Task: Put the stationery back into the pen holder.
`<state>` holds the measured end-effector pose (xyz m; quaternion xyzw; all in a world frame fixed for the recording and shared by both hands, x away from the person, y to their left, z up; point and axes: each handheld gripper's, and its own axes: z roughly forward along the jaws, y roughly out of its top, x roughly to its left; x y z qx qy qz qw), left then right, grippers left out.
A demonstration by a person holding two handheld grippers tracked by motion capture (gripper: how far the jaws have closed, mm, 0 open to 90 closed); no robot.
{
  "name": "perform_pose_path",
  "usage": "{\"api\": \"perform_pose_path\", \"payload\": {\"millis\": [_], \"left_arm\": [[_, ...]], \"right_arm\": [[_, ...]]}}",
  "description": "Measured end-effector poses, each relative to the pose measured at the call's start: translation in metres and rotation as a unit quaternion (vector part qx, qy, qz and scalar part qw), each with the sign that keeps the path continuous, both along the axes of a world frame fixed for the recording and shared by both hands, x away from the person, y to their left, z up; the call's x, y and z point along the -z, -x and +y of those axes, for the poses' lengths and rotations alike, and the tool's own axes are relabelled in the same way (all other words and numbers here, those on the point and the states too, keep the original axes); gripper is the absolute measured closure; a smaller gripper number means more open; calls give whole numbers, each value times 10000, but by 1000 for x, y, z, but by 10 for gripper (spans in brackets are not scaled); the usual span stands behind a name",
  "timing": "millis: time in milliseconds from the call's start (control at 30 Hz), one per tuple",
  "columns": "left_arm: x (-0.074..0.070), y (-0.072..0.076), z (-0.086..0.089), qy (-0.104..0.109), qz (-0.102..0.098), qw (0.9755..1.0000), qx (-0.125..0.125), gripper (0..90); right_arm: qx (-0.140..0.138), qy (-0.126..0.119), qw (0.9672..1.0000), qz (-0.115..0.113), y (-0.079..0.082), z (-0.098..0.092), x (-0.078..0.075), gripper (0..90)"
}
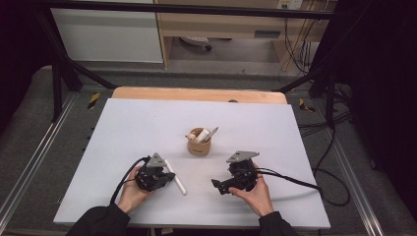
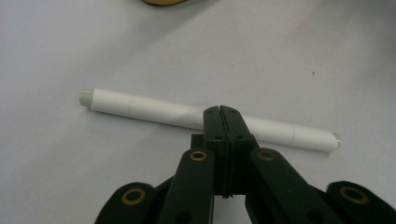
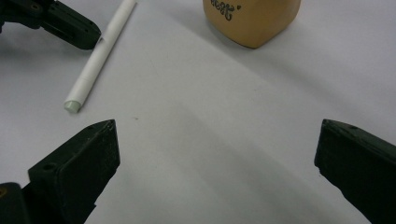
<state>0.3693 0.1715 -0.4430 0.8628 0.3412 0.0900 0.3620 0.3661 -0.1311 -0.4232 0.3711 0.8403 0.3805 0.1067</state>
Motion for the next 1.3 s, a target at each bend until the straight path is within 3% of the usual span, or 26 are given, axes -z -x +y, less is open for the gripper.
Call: {"api": "perform_pose_path", "payload": {"millis": [167, 333, 500, 667, 833, 1067, 1300], "left_arm": [[-2, 1, 1, 39, 0, 10000, 19, 892], [-12, 5, 17, 188, -62, 9998, -54, 839], [-18, 8, 44, 288, -136, 9993, -203, 612], [-18, 9, 67, 336, -197, 9989, -262, 304], [-16, 10, 82, 300, -286, 9984, -373, 148], [-13, 12, 88, 178, -263, 9985, -457, 91], [-13, 12, 89, 131, -304, 9983, -481, 70]], "right_arm": [[-9, -17, 10000, 34, -1, 7, 0, 9], [19, -64, 10000, 36, -2, 18, -2, 20], [-71, -76, 9999, 41, -4, 35, -3, 43], [-161, -22, 9999, 30, -4, 56, -5, 102], [-256, 80, 9996, 8, -4, 77, -5, 192], [-251, 212, 9995, -6, -3, 102, 4, 372], [-42, 304, 9995, 89, -6, 109, 17, 535]]}}
